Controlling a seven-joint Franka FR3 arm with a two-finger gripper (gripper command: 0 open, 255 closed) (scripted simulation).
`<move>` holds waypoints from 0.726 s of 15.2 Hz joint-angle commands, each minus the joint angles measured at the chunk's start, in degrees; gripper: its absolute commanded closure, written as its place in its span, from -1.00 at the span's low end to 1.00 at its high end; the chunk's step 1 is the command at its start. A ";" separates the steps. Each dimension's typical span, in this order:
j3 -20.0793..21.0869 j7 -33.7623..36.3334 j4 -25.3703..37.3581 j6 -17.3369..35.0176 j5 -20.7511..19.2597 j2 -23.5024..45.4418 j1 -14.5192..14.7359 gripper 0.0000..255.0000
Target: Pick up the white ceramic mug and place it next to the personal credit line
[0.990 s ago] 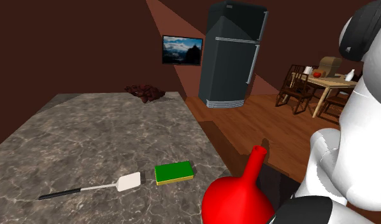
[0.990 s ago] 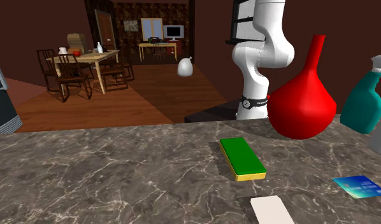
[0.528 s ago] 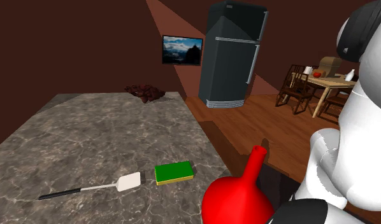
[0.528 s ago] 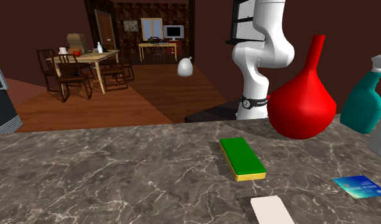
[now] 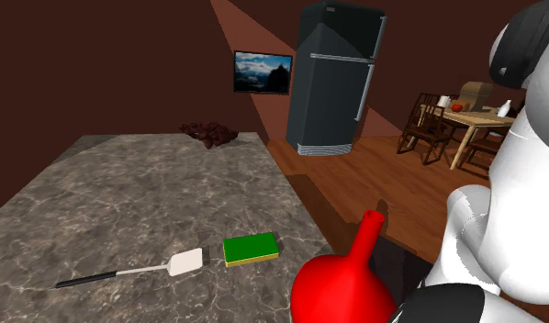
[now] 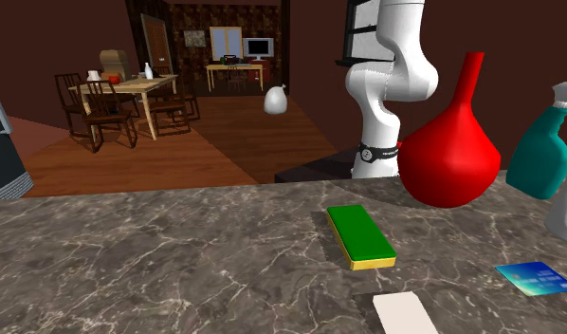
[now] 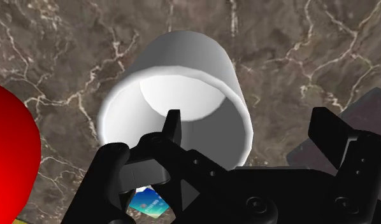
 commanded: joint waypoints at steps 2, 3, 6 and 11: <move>0.34 -4.11 2.06 -4.26 5.65 -4.84 -0.62 -1.00; 0.13 -5.11 2.83 -5.66 7.03 -6.13 -0.53 -1.00; -0.03 -5.10 2.83 -5.66 7.02 -6.12 -0.36 -1.00; -0.03 -5.09 2.83 -5.66 7.01 -6.12 -0.36 -1.00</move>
